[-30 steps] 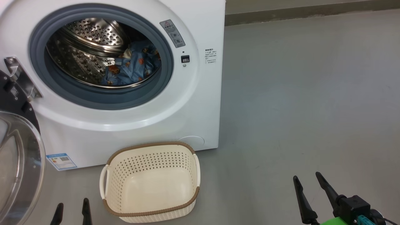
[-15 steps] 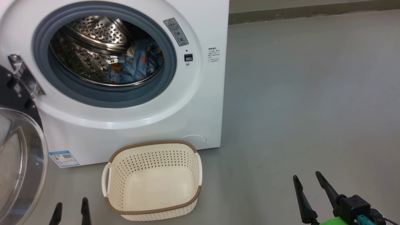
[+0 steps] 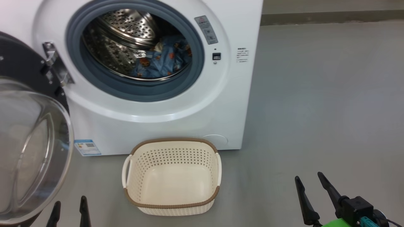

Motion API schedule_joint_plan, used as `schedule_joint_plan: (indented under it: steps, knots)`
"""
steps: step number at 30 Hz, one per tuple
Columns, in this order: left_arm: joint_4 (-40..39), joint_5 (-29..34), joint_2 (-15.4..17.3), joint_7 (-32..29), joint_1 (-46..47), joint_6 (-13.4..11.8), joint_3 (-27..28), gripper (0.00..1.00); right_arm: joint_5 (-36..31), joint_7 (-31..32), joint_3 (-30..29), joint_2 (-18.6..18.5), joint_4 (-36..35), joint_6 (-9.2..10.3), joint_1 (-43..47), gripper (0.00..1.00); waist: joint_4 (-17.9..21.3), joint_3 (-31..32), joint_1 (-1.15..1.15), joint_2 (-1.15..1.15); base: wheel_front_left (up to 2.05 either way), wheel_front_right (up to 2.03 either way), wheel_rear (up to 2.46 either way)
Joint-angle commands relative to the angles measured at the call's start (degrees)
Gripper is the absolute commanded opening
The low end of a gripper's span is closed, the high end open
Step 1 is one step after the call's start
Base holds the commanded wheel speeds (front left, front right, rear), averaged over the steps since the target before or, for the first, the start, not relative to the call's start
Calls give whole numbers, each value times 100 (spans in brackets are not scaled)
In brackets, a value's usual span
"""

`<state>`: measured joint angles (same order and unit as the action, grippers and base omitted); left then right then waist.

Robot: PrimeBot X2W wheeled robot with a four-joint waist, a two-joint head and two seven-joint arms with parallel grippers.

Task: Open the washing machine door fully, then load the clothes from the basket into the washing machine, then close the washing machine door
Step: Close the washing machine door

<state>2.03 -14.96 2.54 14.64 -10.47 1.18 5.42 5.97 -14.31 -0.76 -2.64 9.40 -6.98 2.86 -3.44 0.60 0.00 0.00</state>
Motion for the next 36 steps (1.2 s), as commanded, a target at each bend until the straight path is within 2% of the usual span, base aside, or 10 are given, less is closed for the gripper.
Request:
schedule_joint_plan:
  steps: [1, 14, 36]
  knots:
    - [-117, -37, 33, 36, 233, -39, 208, 100, 8, -69, 159, -23, -146, -51, -84, 100, -210, -5, 0, 0, 0, 0, 0]
    - [-100, -98, 33, 36, 225, -172, 245, 100, 4, -69, 244, -23, -133, -51, -107, 100, -1035, 34, 0, 0, 0, 0, 0]
    - [-173, -202, 33, 36, 174, -389, 278, 100, -14, -69, 297, -23, -142, -51, -111, 100, -1824, 29, 0, 0, 0, 0, 0]
